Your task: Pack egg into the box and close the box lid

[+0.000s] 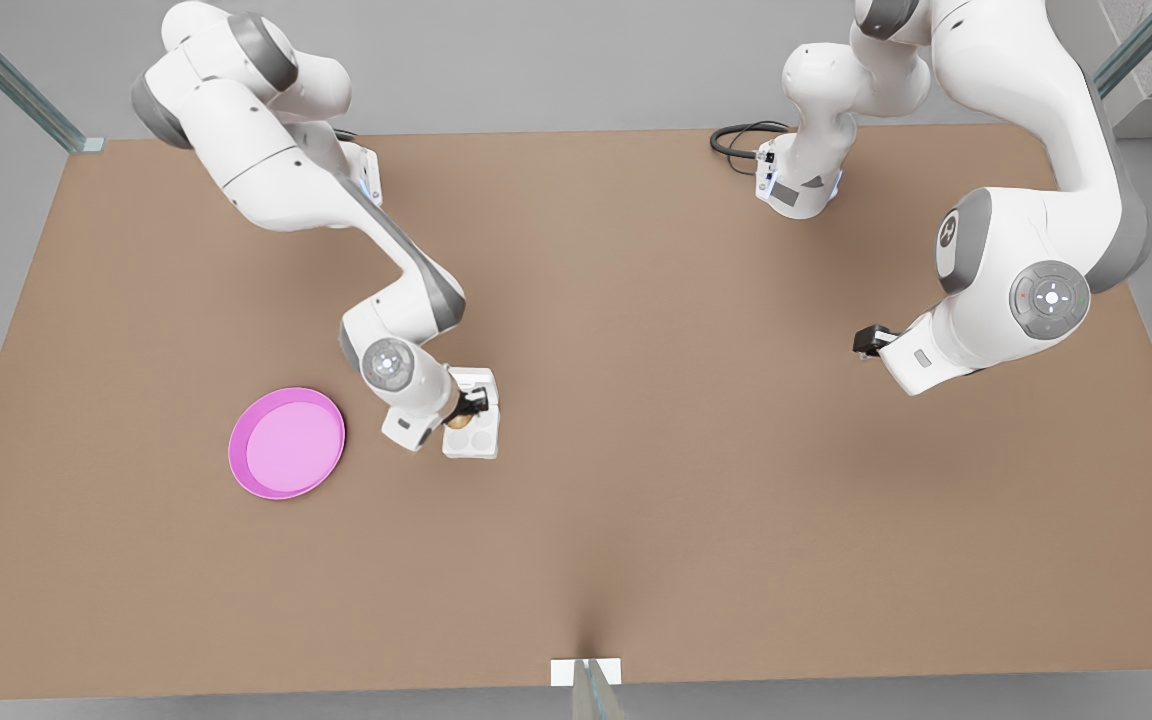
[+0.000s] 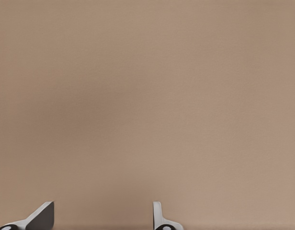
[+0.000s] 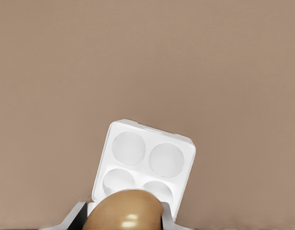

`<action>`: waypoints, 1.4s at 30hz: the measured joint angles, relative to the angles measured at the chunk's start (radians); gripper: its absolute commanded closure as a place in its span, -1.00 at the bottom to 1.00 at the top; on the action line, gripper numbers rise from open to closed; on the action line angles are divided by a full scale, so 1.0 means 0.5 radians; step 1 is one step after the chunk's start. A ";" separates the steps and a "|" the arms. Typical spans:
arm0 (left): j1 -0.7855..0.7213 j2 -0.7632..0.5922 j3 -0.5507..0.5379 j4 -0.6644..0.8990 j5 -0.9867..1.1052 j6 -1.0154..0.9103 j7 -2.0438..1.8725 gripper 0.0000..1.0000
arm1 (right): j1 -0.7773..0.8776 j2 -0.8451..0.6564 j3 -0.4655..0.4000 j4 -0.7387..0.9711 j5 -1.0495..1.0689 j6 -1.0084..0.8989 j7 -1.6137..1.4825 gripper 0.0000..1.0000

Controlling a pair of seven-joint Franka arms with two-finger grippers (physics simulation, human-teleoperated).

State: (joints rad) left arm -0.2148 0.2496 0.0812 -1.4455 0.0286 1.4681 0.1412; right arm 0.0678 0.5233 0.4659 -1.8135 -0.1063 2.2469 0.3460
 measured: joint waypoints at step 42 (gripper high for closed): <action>-1.625 1.192 -0.178 0.231 -0.867 1.414 -1.688 0.57 | -0.304 -0.655 -0.872 0.632 0.035 -1.658 -0.305 -1.00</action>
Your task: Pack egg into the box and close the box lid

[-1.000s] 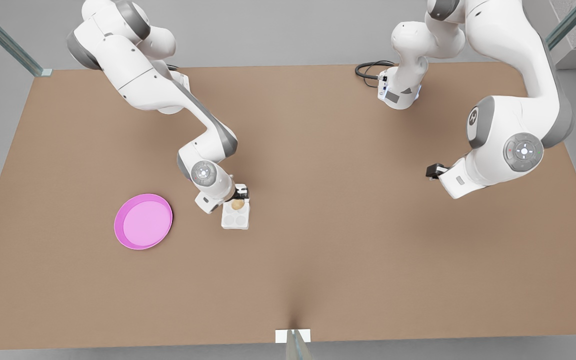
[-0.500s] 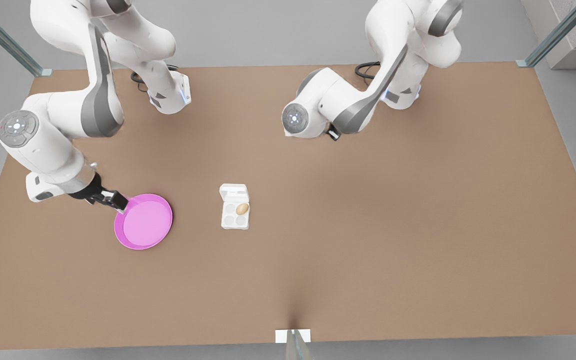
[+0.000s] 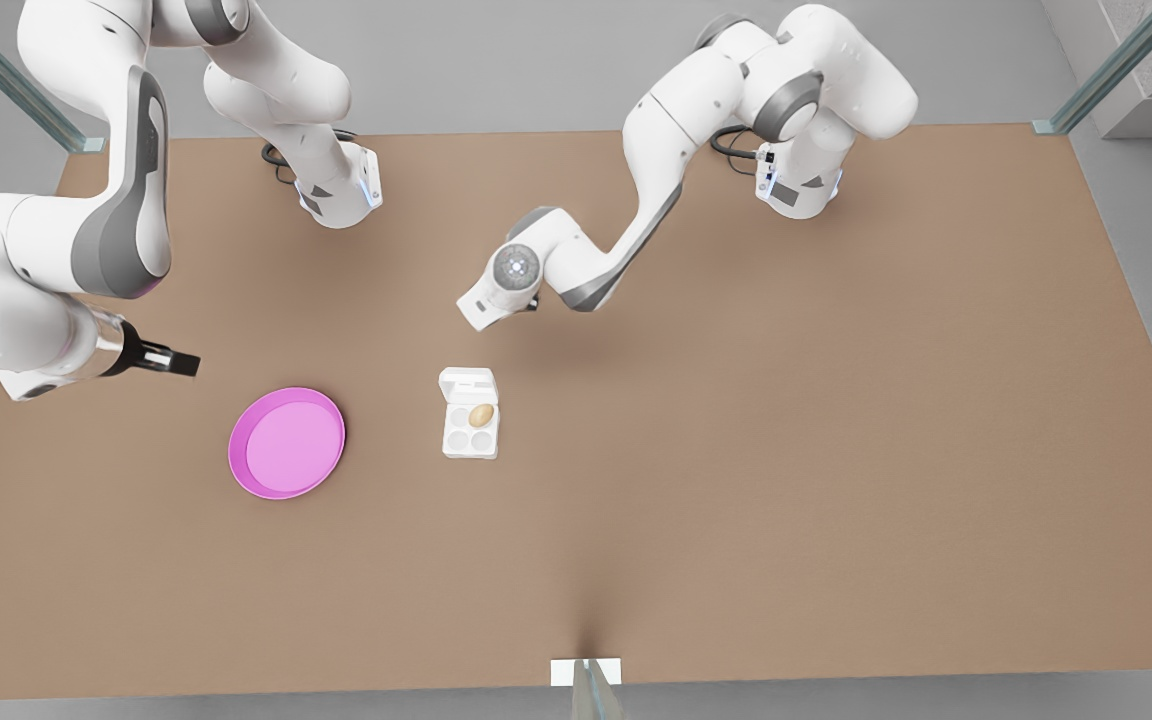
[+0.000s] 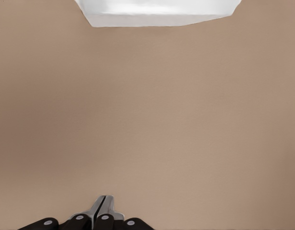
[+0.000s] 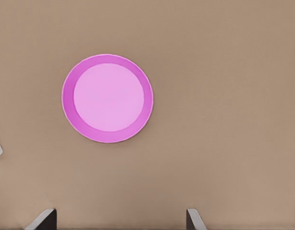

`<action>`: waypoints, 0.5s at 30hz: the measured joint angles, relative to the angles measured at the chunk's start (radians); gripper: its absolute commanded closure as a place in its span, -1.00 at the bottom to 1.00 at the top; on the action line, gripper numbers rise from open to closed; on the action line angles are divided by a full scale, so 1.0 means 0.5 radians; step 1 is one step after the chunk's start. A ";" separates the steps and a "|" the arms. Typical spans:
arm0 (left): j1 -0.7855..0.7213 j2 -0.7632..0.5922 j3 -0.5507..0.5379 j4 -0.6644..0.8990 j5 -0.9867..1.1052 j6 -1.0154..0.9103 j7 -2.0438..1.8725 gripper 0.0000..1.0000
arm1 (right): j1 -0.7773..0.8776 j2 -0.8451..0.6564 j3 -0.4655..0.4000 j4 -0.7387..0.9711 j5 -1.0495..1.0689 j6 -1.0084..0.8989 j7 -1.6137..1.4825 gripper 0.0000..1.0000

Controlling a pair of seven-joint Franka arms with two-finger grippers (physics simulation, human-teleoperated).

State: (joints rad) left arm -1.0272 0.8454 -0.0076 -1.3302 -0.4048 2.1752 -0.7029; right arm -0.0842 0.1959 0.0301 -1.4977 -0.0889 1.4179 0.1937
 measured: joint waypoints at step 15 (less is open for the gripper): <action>0.053 0.135 0.095 0.116 -0.002 0.690 -0.422 0.57 | 0.019 0.036 0.001 0.004 -0.082 -0.063 -0.175 -1.00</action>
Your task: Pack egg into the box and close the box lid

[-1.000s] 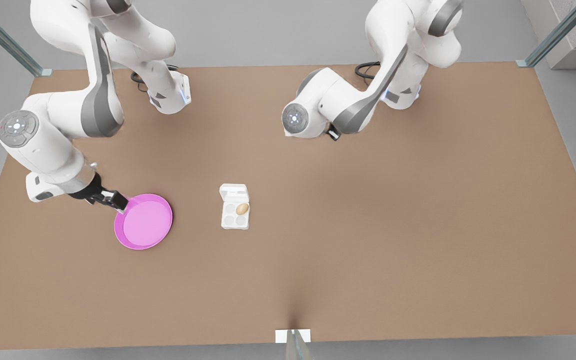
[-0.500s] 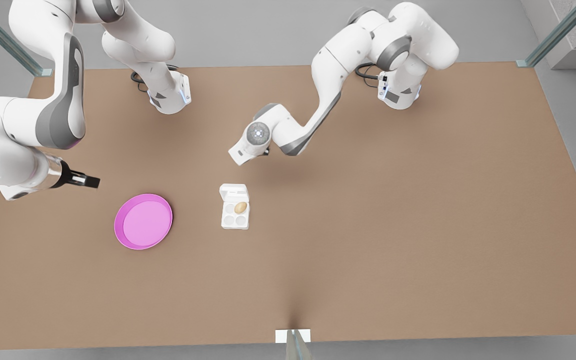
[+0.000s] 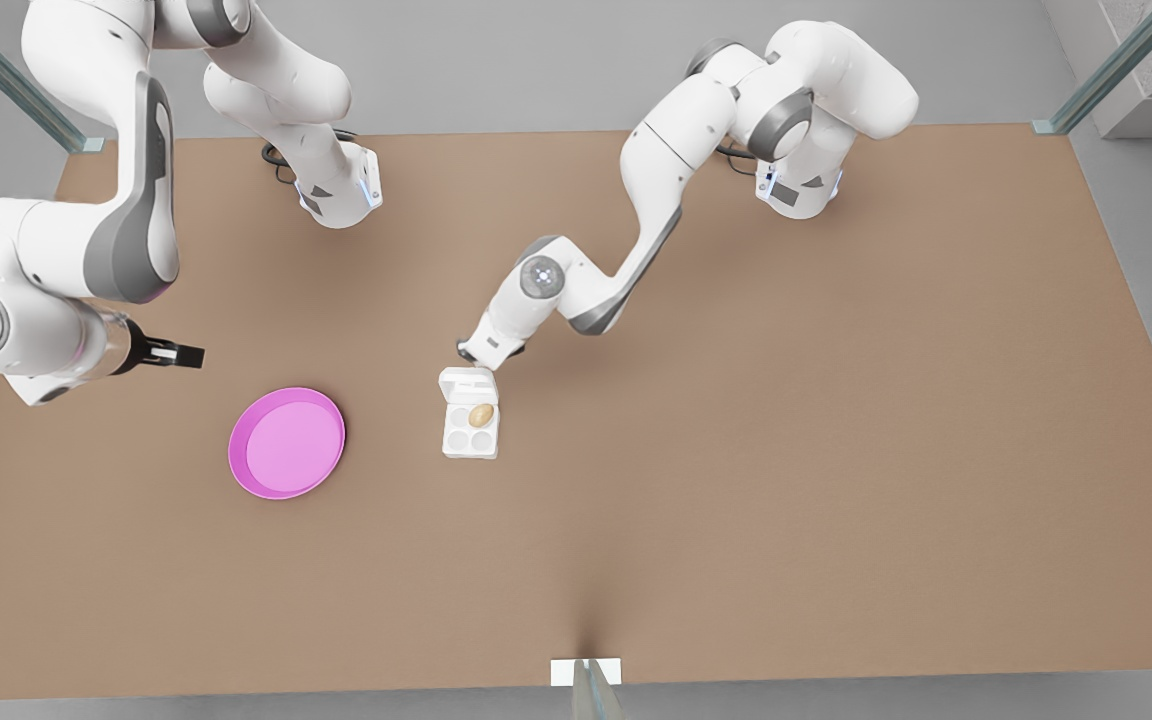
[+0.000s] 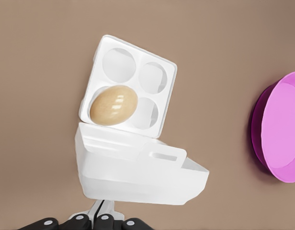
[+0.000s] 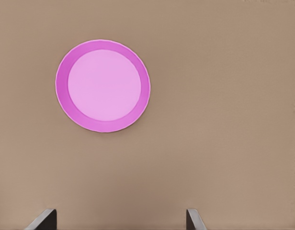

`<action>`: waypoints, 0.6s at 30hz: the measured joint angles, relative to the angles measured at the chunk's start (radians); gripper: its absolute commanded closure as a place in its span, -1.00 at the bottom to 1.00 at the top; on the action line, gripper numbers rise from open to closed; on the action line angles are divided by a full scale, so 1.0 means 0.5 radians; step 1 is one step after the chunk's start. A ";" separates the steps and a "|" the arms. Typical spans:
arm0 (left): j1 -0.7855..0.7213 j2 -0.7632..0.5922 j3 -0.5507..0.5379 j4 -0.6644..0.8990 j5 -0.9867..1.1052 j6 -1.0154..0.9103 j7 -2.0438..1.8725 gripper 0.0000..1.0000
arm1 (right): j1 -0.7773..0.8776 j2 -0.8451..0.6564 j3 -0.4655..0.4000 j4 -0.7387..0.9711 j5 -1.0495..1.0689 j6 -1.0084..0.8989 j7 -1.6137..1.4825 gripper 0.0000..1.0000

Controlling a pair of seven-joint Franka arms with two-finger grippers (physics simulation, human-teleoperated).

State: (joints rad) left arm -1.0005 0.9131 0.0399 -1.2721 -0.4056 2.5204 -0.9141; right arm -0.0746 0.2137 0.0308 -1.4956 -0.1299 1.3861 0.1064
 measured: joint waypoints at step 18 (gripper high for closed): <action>0.104 0.122 0.006 0.203 0.003 0.058 -0.113 0.57 | -0.002 0.084 0.000 0.002 -0.102 -0.158 -0.085 -1.00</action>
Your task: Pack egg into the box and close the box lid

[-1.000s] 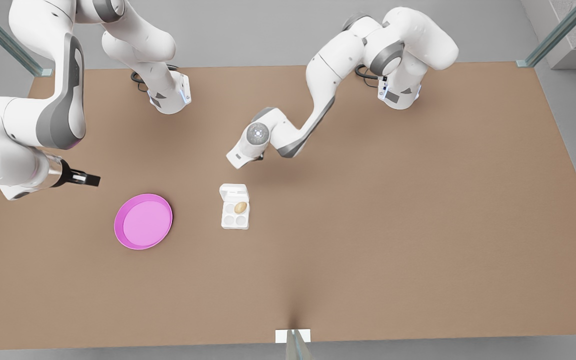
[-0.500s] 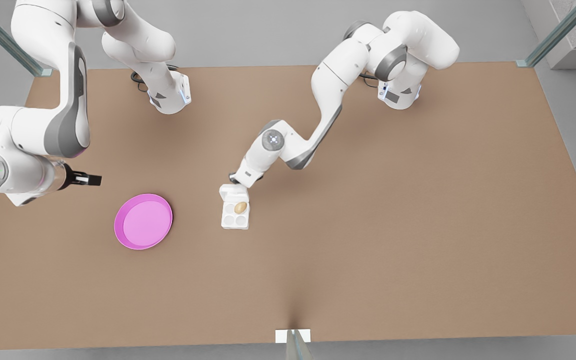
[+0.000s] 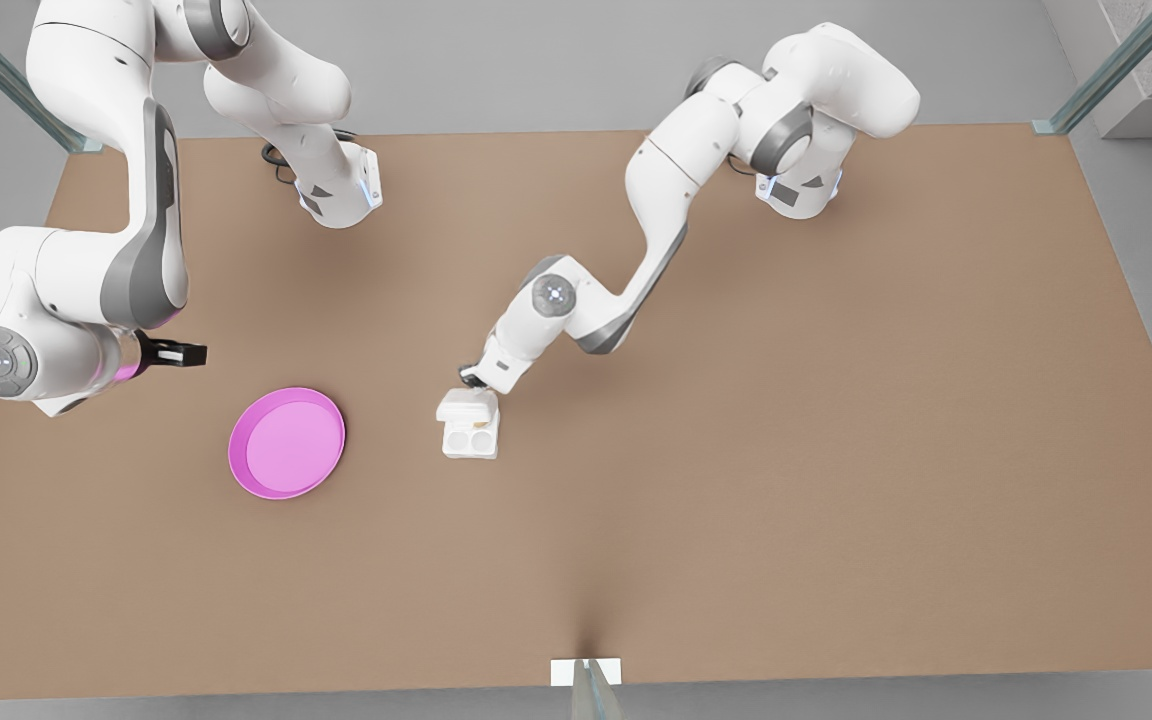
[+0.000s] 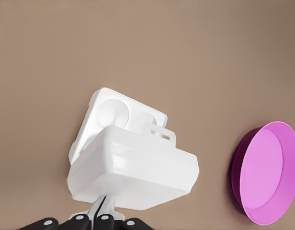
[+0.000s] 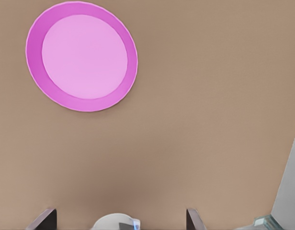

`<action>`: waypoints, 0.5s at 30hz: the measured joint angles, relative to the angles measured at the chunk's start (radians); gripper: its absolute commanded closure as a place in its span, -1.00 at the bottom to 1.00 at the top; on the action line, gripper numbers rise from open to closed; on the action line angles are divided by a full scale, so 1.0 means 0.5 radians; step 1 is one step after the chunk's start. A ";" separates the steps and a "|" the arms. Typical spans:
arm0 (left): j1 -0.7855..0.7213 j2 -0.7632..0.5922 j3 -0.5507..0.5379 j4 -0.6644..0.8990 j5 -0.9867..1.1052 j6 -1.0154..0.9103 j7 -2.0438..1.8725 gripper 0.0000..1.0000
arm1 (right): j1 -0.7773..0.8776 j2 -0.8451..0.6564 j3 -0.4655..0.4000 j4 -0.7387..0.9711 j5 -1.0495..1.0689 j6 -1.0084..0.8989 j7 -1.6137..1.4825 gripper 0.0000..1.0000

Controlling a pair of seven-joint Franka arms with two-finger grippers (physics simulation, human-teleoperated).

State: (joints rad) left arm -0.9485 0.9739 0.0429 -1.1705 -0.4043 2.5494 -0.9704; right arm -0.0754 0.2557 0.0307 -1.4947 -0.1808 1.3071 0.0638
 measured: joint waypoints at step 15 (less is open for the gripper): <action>1.558 -1.135 0.045 0.220 0.549 -1.831 0.616 -1.00 | 0.198 -0.003 0.011 0.122 -0.008 -0.018 -0.030 -1.00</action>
State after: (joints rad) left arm -0.1697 0.4062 0.0656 -1.0603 -0.1298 1.6336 -0.6622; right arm 0.0238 0.2543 0.0362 -1.4335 -0.1847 1.2979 0.0490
